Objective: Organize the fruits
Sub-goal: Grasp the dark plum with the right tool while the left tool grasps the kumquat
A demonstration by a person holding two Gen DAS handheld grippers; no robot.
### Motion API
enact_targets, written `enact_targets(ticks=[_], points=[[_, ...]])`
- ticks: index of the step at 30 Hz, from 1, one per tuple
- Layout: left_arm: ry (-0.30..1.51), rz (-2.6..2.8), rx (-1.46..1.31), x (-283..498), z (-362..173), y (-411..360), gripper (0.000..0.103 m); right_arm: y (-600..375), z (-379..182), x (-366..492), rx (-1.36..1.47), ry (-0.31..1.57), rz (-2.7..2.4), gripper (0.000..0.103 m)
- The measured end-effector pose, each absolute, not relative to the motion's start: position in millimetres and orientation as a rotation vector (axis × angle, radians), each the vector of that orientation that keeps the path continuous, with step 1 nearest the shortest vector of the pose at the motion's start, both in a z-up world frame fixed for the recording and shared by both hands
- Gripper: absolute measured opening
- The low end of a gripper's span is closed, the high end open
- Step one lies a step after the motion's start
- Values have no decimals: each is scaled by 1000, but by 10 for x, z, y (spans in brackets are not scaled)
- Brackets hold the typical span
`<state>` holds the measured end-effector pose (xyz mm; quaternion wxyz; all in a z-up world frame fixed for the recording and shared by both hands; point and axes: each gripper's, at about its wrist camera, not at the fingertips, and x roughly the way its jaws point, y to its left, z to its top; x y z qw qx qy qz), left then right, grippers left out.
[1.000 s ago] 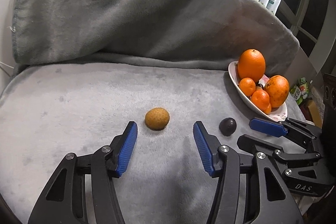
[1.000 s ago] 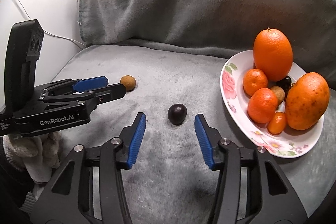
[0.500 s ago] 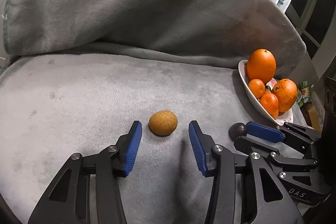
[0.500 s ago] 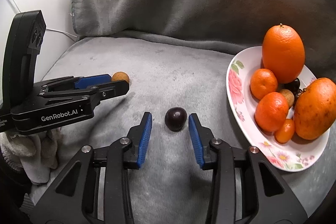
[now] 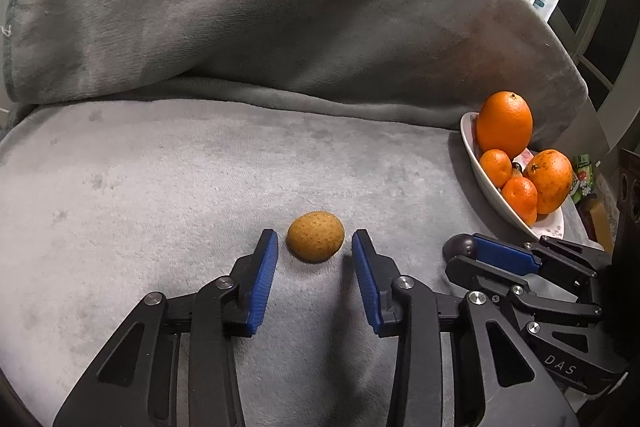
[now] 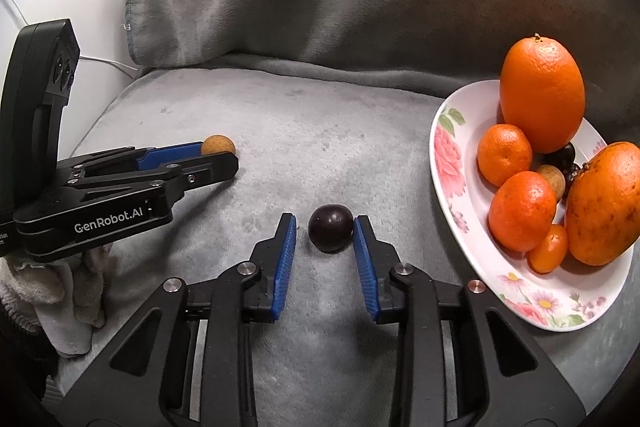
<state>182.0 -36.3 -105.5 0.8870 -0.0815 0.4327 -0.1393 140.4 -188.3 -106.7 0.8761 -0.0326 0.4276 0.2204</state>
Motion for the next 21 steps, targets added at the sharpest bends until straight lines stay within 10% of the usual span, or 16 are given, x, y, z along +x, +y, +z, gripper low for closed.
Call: enact_targets(ticks=[21], points=[[883,-310,-191,1715,-951,-313,27,-1958,-991,1331,-39,861,465,23]])
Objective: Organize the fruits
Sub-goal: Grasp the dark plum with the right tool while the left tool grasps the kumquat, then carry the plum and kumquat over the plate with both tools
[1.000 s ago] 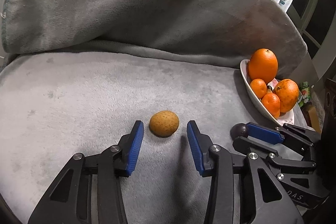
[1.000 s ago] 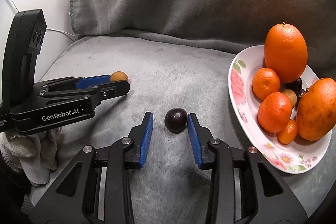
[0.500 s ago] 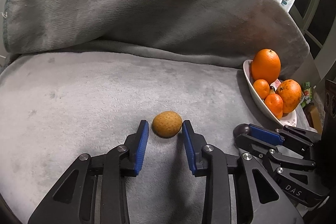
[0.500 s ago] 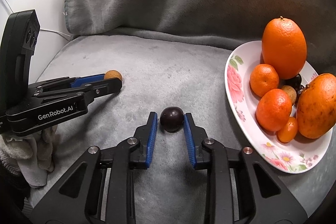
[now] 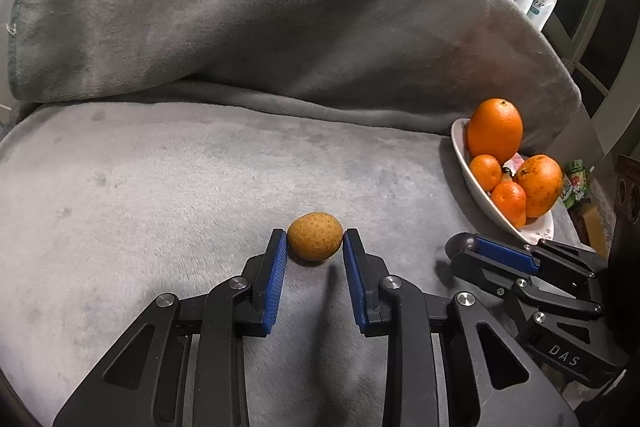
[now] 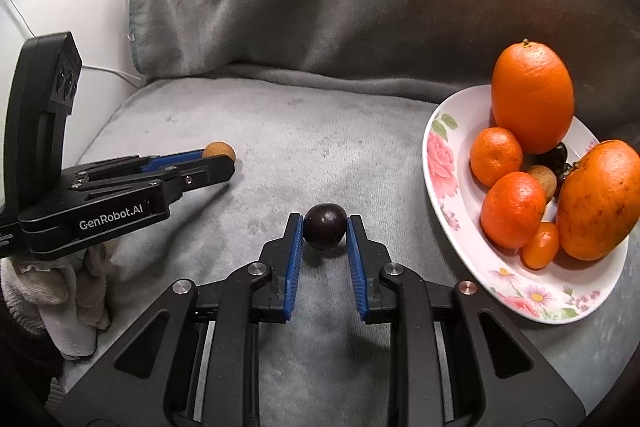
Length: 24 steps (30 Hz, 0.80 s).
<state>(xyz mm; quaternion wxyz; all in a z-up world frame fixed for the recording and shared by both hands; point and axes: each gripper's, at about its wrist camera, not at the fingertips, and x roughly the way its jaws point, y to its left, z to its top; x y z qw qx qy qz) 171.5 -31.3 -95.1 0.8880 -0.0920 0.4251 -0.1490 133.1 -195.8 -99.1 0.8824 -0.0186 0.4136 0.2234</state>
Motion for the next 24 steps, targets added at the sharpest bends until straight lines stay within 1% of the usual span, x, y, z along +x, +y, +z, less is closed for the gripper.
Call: enact_targets(ticks=[9,24], points=[[842,-356,-205,1593,-749,-426,27,-2260,-749,1153,15,798,455,23],[790,-474,-172,1479,-478,-950,27,-2927,-285,889,50,680,387,23]])
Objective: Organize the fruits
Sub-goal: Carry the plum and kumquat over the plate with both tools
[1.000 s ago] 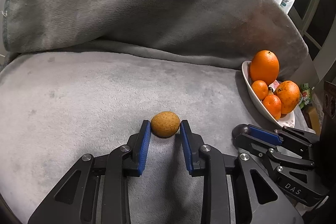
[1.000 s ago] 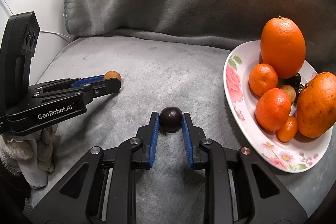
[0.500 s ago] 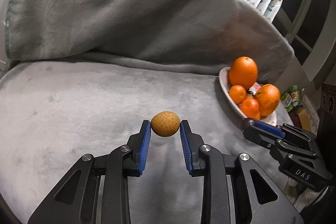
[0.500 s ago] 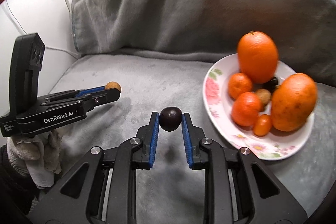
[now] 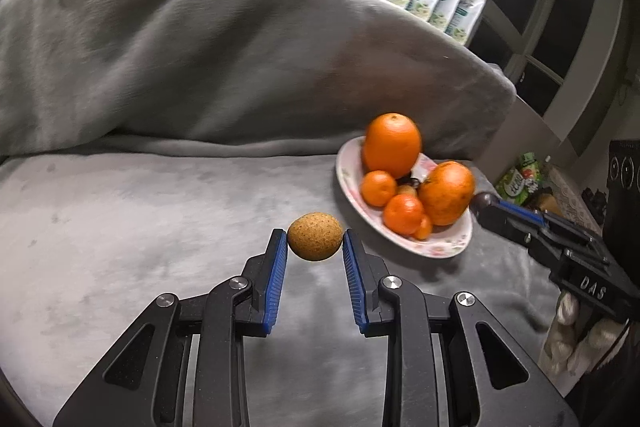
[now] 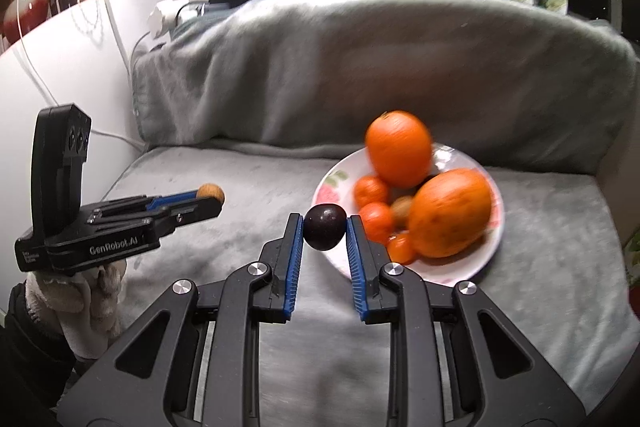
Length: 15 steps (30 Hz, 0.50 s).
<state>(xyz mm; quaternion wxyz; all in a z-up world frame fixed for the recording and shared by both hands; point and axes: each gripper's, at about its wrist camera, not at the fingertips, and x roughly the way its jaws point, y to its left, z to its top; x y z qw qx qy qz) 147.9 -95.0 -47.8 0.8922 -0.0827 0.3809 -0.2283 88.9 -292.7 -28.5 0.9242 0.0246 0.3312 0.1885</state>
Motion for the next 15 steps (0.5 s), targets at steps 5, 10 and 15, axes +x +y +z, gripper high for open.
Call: enact_targets(ticks=[5,10,15], points=[[787,-502,-157,1466,-425,-1135,27,-3144,-167,901,59,652,363,23],[784,-519,-141,1461,-392,-1287,27,-3339,-72,931,56,631,338,23],[783,-535,-119,1477,-382,-1463,27,-3478,-22,1062,54,623,320,23]])
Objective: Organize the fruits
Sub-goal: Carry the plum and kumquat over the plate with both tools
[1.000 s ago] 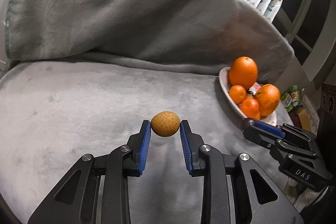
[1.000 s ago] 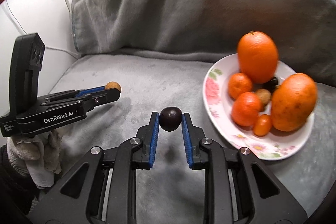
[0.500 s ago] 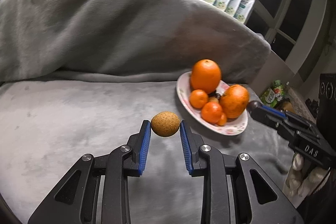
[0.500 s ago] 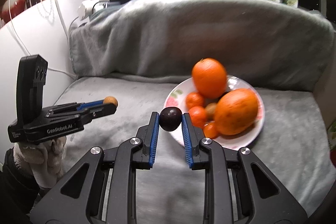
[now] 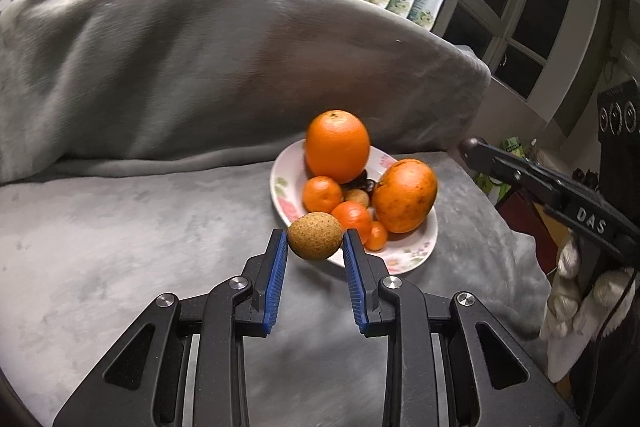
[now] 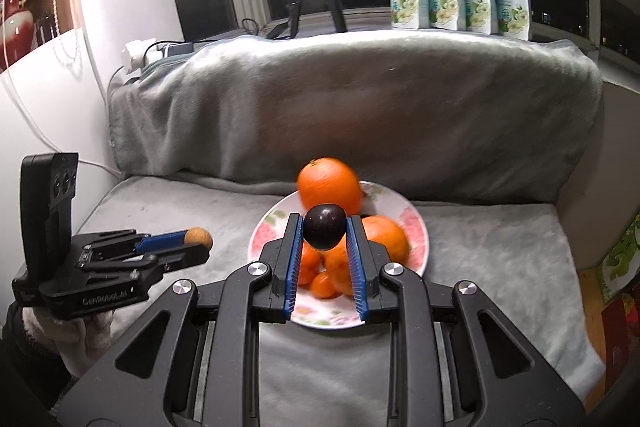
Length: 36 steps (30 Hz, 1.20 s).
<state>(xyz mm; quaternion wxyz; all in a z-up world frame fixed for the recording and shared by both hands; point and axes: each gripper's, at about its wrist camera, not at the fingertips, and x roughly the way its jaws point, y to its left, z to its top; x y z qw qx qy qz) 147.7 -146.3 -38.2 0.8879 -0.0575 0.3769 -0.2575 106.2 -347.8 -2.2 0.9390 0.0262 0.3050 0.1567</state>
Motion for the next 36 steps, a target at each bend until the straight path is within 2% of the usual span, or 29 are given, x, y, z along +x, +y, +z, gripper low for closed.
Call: enact_targets(ticks=[15,36], points=[[773,-568,-68,1577,-355,-1808,27,-3700,-93,1419,82,644,307,23],[798,-559,-53,1748,-443,-1862,27,-3671,-263,1845,113,695,323,23]])
